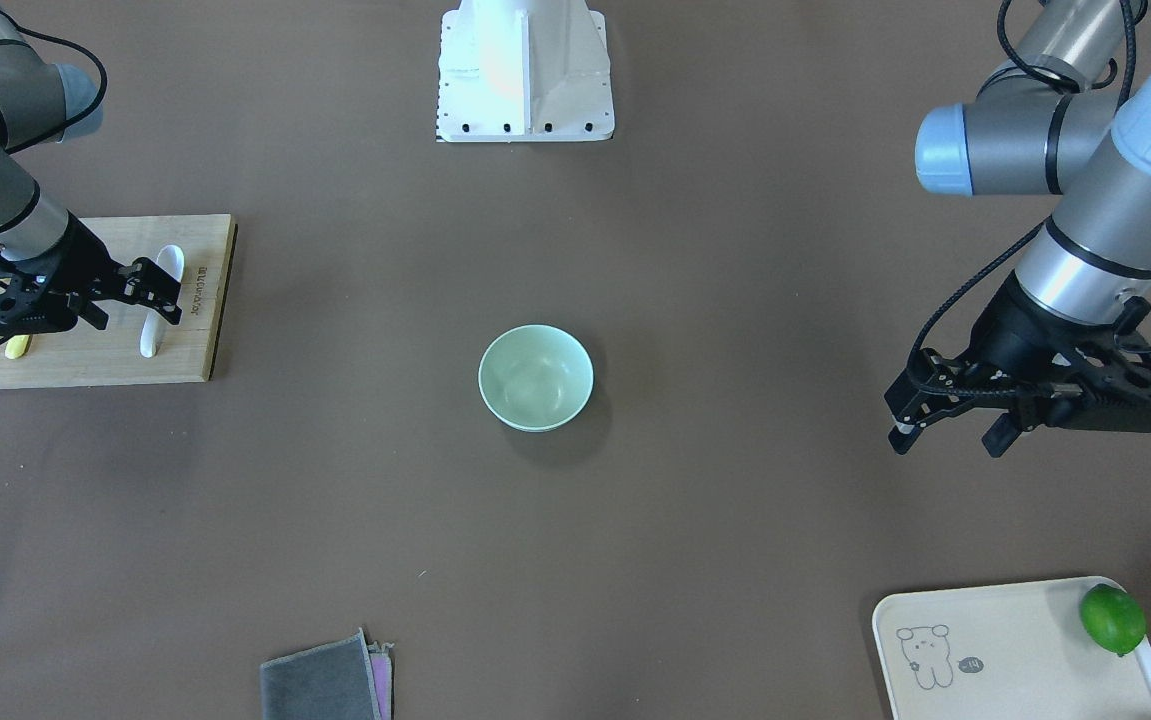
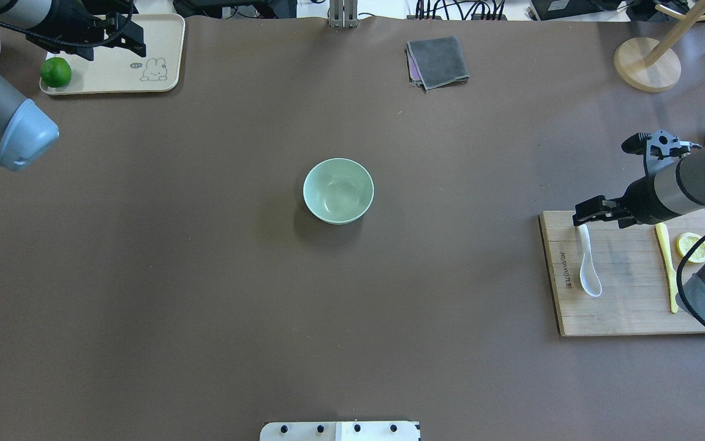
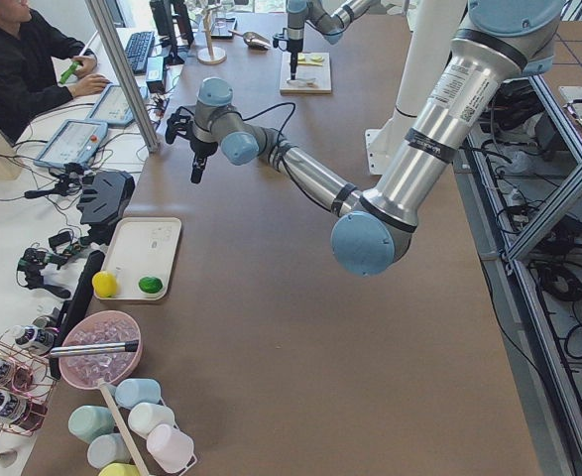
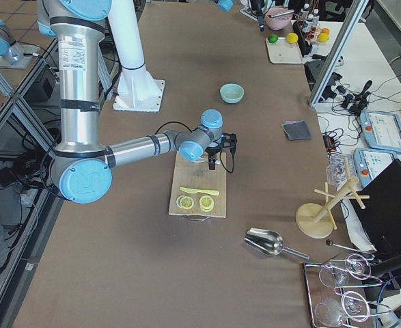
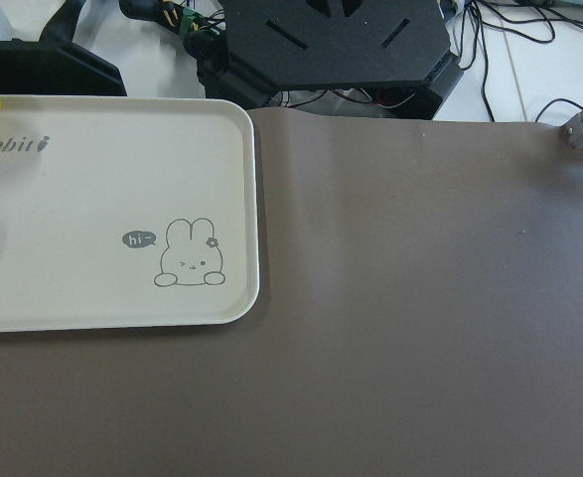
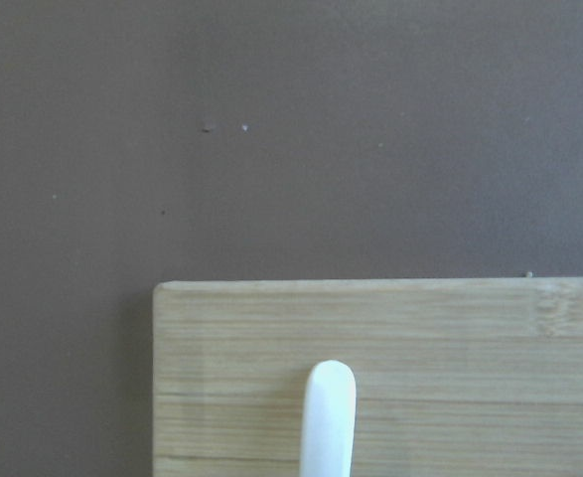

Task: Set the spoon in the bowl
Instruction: 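Release the bowl and retract the left arm while the right arm reaches toward the board, then lower the right gripper onto the white spoon and grasp it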

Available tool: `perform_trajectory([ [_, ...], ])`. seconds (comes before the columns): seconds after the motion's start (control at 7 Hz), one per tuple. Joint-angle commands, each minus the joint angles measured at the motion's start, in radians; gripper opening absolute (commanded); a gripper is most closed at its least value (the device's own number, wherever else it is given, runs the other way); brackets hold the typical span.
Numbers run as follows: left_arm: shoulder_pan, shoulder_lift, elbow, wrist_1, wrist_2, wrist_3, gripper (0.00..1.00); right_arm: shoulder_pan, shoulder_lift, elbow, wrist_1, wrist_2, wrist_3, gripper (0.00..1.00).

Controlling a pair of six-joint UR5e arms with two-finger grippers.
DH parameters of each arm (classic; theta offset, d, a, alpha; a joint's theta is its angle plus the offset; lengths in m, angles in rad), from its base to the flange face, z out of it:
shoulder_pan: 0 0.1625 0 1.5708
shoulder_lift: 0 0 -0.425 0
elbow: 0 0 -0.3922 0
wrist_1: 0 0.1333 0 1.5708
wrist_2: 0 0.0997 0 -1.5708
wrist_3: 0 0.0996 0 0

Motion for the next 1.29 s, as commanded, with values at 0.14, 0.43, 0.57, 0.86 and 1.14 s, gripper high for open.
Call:
perform_trajectory([
  [0.14, 0.001, -0.002, 0.001, -0.002, 0.000, 0.001, 0.98, -0.039, -0.001, 0.004, -0.006, -0.033, 0.023, 0.50],
  [0.43, 0.001, -0.002, 0.001, -0.005, 0.000, -0.001, 0.98, -0.036, -0.002, 0.012, -0.006, -0.024, 0.021, 0.00],
  [0.57, 0.001, -0.002, 0.003, -0.003, 0.000, -0.003, 0.98, -0.035, -0.001, 0.017, -0.006, -0.022, 0.021, 0.00],
  [0.86, 0.001, -0.002, 0.001, -0.003, -0.003, -0.003, 0.98, 0.002, -0.004, 0.085, -0.027, 0.025, 0.021, 0.00],
  [1.14, -0.002, 0.000, 0.004, -0.007, -0.003, -0.003, 0.98, 0.057, 0.179, 0.161, -0.271, 0.122, 0.058, 0.00],
])
